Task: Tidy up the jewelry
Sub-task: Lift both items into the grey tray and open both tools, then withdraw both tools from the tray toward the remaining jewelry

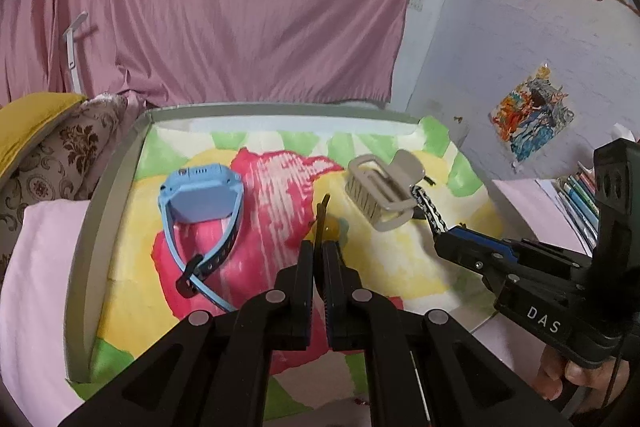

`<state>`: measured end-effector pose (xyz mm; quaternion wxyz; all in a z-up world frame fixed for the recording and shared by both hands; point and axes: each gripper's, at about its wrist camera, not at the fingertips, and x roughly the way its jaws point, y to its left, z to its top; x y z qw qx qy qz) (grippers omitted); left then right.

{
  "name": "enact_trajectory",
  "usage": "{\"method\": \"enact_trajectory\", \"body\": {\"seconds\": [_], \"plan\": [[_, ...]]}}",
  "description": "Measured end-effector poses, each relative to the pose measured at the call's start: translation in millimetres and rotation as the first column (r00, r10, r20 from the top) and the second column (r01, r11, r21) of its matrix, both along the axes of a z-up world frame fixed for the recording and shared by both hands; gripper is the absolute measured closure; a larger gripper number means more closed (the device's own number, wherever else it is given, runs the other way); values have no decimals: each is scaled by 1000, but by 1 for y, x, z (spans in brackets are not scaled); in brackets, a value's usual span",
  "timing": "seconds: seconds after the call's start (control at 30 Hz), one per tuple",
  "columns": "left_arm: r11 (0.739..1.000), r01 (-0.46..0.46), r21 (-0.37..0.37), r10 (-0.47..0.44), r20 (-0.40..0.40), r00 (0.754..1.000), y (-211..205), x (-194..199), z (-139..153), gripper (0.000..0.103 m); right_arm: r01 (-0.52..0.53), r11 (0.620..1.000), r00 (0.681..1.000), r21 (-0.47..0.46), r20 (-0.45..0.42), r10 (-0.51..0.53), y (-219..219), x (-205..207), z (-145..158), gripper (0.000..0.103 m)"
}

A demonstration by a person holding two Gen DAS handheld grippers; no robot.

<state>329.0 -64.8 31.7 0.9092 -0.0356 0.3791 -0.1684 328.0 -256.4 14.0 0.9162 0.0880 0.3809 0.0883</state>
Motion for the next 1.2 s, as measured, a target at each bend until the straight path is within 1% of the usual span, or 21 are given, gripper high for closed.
{"method": "enact_trajectory", "body": {"seconds": [0.17, 0.27, 0.33, 0.37, 0.4, 0.47, 0.53, 0.63, 0.67, 0.7, 0.73, 0.77, 0.8, 0.83, 0.9, 0.93, 1.0, 1.03, 1.1, 1.13, 1.2], "plan": [[1000, -15, -2, 15, -20, 1000, 3, 3, -4, 98, -27, 999, 1000, -29, -13, 27, 7, -1, -1, 91], [999, -31, -13, 31, -28, 999, 6, 4, -4, 97, -21, 1000, 1000, -19, -14, 21, 4, -1, -1, 91], [999, -41, -18, 40, -34, 999, 8, 6, -5, 93, -14, 1000, 1000, -9, -17, 13, 2, -1, -1, 90], [999, -43, -21, 42, -39, 998, 9, 6, -5, 89, -7, 1000, 1000, -3, -19, 7, 1, -1, -2, 87], [999, -45, -26, 44, -43, 998, 10, 7, -6, 85, -4, 1000, 1000, 1, -20, 4, 0, 0, -2, 80], [998, -51, -28, 50, -47, 998, 11, 7, -7, 80, 2, 1000, 1000, 9, -17, -2, -1, 0, -2, 72], [998, -54, -36, 52, -45, 998, 13, 7, -6, 78, 4, 1000, 1000, 13, -6, -4, -2, -2, -1, 72], [997, -60, -53, 58, -25, 998, 16, 4, -3, 66, 12, 1000, 1000, 9, 14, -12, -3, -6, 1, 71], [996, -63, -62, 62, -14, 998, 18, 2, 0, 59, 18, 1000, 999, 4, 30, -18, -2, -9, 3, 70], [995, -67, -79, 68, 8, 998, 21, -2, 4, 47, 22, 1000, 999, 1, 43, -22, -3, -11, 5, 65], [993, -74, -95, 77, 26, 997, 24, -5, 7, 41, 32, 999, 997, -5, 69, -31, -3, -15, 9, 62], [990, -86, -111, 92, 46, 995, 28, -10, 10, 32, 40, 999, 995, -8, 87, -39, -3, -18, 11, 56], [988, -91, -122, 99, 65, 993, 30, -14, 13, 29, 57, 998, 992, -13, 116, -55, -3, -23, 15, 54], [987, -94, -132, 106, 91, 990, 33, -20, 16, 27, 72, 997, 987, -13, 143, -70, -4, -29, 19, 53], [985, -110, -131, 127, 134, 983, 36, -31, 22, 21, 104, 995, 975, -10, 200, -100, -5, -41, 27, 46], [984, -115, -134, 135, 157, 978, 38, -37, 25, 19, 117, 993, 968, -7, 226, -112, -6, -48, 30, 44], [983, -127, -136, 153, 203, 967, 41, -49, 31, 10, 127, 992, 955, 4, 270, -123, -7, -59, 37, 37], [982, -132, -137, 160, 218, 963, 43, -53, 33, 8, 130, 991, 947, 10, 294, -127, -6, -66, 41, 34], [980, -133, -145, 169, 271, 948, 47, -68, 40, 2, 134, 991, 933, 17, 334, -131, -5, -79, 48, 24], [980, -136, -147, 175, 298, 938, 48, -76, 44, 1, 134, 991, 923, 22, 361, -133, -4, -87, 52, 21], [979, -139, -152, 183, 332, 925, 53, -88, 51, 0, 132, 990, 906, 39, 402, -137, -3, -102, 58, 7]]}}
